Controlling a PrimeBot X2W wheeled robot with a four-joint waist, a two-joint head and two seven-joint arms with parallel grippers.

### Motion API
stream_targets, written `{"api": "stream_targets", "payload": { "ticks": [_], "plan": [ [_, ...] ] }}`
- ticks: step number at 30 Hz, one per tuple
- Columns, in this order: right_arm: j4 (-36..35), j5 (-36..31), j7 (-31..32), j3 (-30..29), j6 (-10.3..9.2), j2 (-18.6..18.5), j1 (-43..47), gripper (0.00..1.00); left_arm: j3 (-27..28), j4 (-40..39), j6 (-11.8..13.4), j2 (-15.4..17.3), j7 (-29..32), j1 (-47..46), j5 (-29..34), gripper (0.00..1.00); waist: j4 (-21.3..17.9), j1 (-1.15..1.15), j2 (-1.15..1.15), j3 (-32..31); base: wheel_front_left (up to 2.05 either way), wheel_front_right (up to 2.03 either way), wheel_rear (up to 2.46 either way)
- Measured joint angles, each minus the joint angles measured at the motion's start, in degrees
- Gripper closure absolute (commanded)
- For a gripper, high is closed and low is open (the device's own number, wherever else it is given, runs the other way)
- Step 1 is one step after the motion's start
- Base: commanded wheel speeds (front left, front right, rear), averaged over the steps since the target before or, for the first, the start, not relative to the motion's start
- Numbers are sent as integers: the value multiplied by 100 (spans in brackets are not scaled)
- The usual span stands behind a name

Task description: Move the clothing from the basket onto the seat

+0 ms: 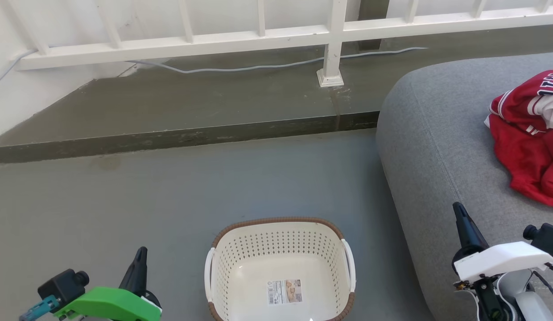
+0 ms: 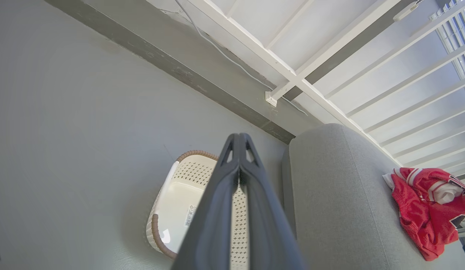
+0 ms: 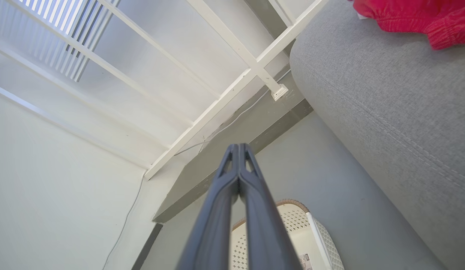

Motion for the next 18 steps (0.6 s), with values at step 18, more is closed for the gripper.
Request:
{"api": "stream_targets", "payload": {
  "ticks": [18],
  "plan": [
    [181,1367,242,-313,153,101,-221,100,345,205,-252,-85,183,-209,-1296,100,31,0,0,17,0,0,0]
  ]
}}
